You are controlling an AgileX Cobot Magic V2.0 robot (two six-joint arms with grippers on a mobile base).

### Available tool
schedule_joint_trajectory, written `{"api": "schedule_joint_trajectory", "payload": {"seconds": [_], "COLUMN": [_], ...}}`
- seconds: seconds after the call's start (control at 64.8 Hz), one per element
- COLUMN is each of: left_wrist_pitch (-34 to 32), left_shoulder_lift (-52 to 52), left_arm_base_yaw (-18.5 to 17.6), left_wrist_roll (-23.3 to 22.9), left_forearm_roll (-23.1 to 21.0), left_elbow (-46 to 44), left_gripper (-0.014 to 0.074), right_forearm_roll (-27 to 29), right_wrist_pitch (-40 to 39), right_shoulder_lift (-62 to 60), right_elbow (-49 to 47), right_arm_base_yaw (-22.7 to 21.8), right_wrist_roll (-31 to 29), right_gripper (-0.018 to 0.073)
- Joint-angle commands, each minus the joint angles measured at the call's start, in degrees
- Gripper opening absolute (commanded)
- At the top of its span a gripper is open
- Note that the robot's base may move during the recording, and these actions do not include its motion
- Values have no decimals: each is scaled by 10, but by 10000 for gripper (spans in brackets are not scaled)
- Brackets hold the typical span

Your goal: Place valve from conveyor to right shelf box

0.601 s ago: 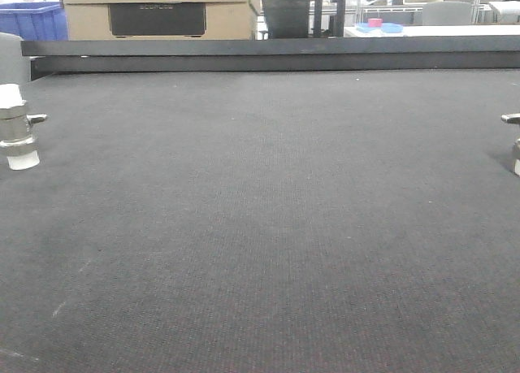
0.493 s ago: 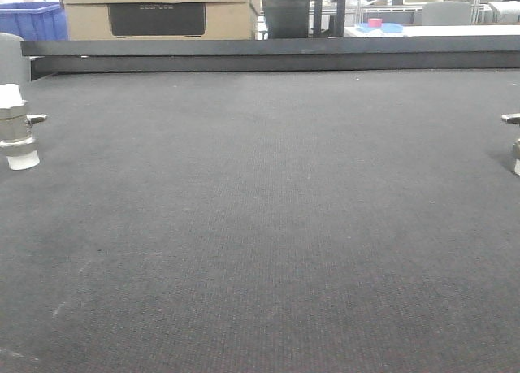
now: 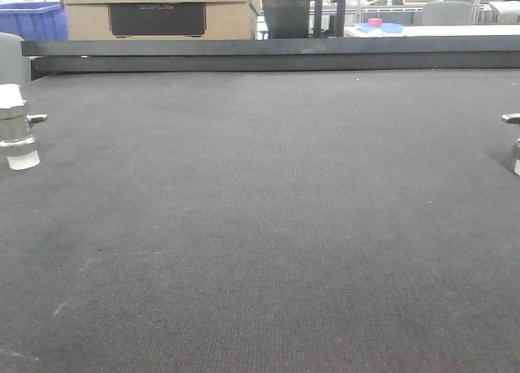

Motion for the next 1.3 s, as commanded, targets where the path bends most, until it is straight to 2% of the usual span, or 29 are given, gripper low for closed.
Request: {"api": "schedule_joint_trajectory", "payload": {"seconds": [0.0, 0.2, 0.293, 0.37, 0.447, 0.571, 0.663, 0.756, 0.848, 0.91, 0.972, 1.018, 1.126, 1.28], "left_wrist_pitch": [-26, -50, -95, -102, -81, 2, 77, 135, 156, 170, 198, 226, 285, 320], "left_shoulder_lift": [-3, -3, -3, -3, -3, 16, 55, 109, 163, 198, 244, 271, 335, 399], "left_arm_base_yaw": [0, 0, 0, 0, 0, 0, 0, 0, 0, 0, 0, 0, -2, -24], "left_wrist_roll": [-1, -1, -1, -1, -1, -1, -1, -1, -1, -1, -1, -1, -1, -1], "left_forearm_roll": [2, -7, -38, -52, -52, -49, -32, -22, -22, -23, -33, -44, -67, -68], "left_elbow": [-1, -1, -1, -1, -35, -125, -193, -258, -306, -330, -356, -377, -429, -493], "left_gripper": [-111, -111, -111, -111, -111, -98, -8, 183, 376, 475, 569, 606, 597, 580], "right_forearm_roll": [-2, -2, -2, -2, -2, -2, -2, -2, -2, -2, -3, -3, -3, -3], "right_wrist_pitch": [-28, -74, -113, -107, -78, 20, 73, 113, 122, 122, 117, 101, 110, 216], "right_shoulder_lift": [-2, -2, -2, -2, -2, -1, 31, 75, 123, 157, 187, 206, 265, 383], "right_elbow": [0, 0, 0, -11, -58, -154, -215, -267, -297, -310, -316, -316, -339, -440], "right_arm_base_yaw": [-1, -1, -1, -1, -1, -1, -1, -1, -1, -1, -1, -1, -1, -1], "right_wrist_roll": [1, 1, 1, 1, 1, 1, 1, 1, 1, 1, 1, 1, 1, 1], "right_gripper": [-162, -162, -162, -162, -162, -151, -39, 209, 461, 580, 570, 570, 570, 570]}}
